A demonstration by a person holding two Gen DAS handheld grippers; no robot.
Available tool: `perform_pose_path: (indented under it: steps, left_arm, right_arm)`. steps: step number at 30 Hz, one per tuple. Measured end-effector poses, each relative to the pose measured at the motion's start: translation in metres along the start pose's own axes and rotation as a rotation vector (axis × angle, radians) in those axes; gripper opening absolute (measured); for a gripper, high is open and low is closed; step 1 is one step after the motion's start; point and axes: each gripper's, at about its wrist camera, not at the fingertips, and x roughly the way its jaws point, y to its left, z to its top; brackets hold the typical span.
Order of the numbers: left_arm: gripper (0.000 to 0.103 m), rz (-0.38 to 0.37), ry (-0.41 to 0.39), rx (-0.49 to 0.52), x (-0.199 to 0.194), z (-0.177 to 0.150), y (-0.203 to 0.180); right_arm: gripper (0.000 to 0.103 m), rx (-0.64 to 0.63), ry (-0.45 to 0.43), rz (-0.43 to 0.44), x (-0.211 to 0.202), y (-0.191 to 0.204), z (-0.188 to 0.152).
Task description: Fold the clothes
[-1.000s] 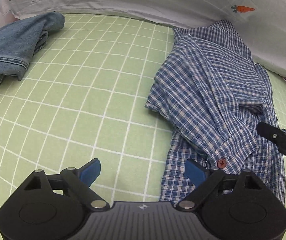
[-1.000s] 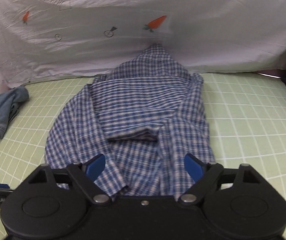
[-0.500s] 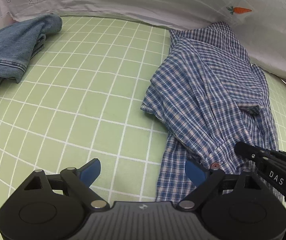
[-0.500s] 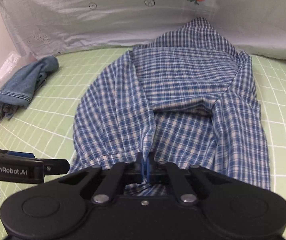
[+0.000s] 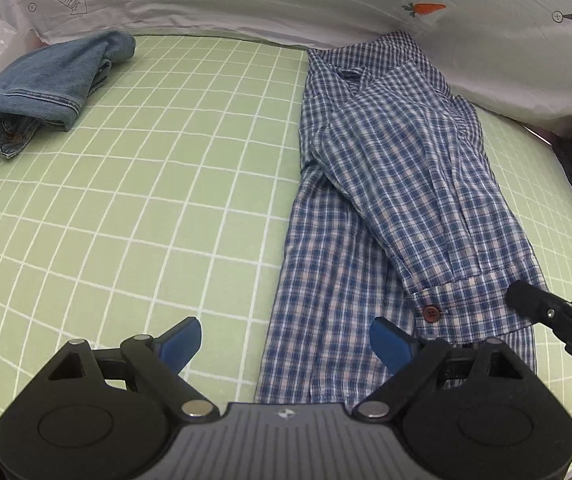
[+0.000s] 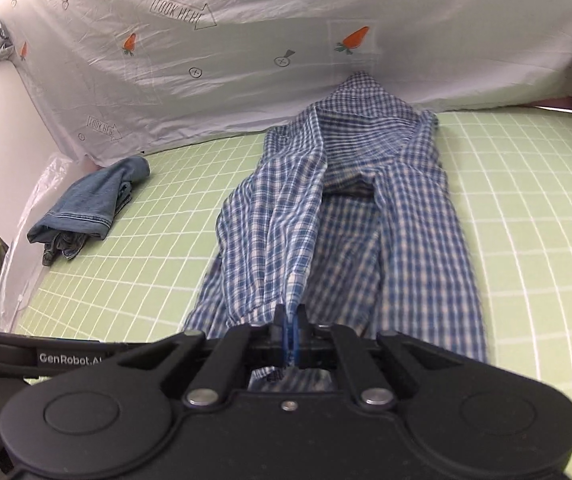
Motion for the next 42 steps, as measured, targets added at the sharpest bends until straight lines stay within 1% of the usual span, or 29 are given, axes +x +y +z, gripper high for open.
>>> perform_pose_path:
  steps: [7,13,18,21,25,28,29,30,31,33,35,37,38,39,40,42]
  left_arm:
    - [0.091,-0.021,0.041,0.065,-0.005,-0.035,-0.022]
    - [0.091,-0.004,0.049,0.056,-0.011,-0.048,-0.019]
    - [0.091,0.019,0.072,0.033,-0.01,-0.053,-0.012]
    - [0.091,0.022,0.087,0.031,-0.008,-0.058,-0.01]
    - [0.091,0.032,0.096,0.024,-0.008,-0.062,-0.009]
    - [0.091,0.049,0.096,0.037,-0.008,-0.065,-0.009]
    - [0.091,0.056,0.096,0.043,-0.008,-0.066,-0.009]
    - [0.091,0.062,0.096,0.049,-0.008,-0.067,-0.009]
    - [0.091,0.066,0.097,0.053,-0.007,-0.068,-0.008]
    - [0.091,0.062,0.105,0.044,-0.006,-0.07,-0.007]
    - [0.091,0.064,0.116,0.046,-0.004,-0.073,-0.007]
    - [0.091,0.073,0.125,0.063,-0.002,-0.077,-0.009]
    - [0.091,0.076,0.129,0.07,-0.002,-0.079,-0.01]
    - [0.091,0.075,0.134,0.074,-0.001,-0.081,-0.01]
    - [0.091,0.073,0.139,0.077,0.0,-0.082,-0.011]
    - [0.091,0.07,0.151,0.079,0.001,-0.086,-0.01]
  right_arm:
    - [0.003,0.078,0.007,-0.029,-0.033,-0.019,-0.032]
    - [0.003,0.178,0.033,-0.038,-0.042,-0.037,-0.055]
    - [0.003,0.203,0.065,-0.071,-0.039,-0.048,-0.068]
    - [0.003,0.189,0.084,-0.094,-0.035,-0.05,-0.073]
    - [0.003,0.198,0.115,-0.102,-0.029,-0.055,-0.078]
    - [0.005,0.158,0.122,-0.123,-0.028,-0.052,-0.078]
    - [0.01,0.13,0.12,-0.139,-0.029,-0.049,-0.078]
    - [0.02,0.089,0.114,-0.164,-0.03,-0.045,-0.078]
    - [0.033,0.061,0.109,-0.182,-0.031,-0.043,-0.078]
    - [0.046,0.043,0.099,-0.196,-0.034,-0.042,-0.078]
    - [0.051,0.049,0.107,-0.196,-0.035,-0.044,-0.079]
    - [0.064,0.054,0.126,-0.211,-0.034,-0.045,-0.083]
    - [0.066,0.055,0.134,-0.222,-0.033,-0.045,-0.085]
    - [0.071,0.056,0.142,-0.231,-0.033,-0.046,-0.087]
    - [0.074,0.058,0.148,-0.24,-0.034,-0.047,-0.09]
    - [0.076,0.062,0.161,-0.255,-0.036,-0.049,-0.095]
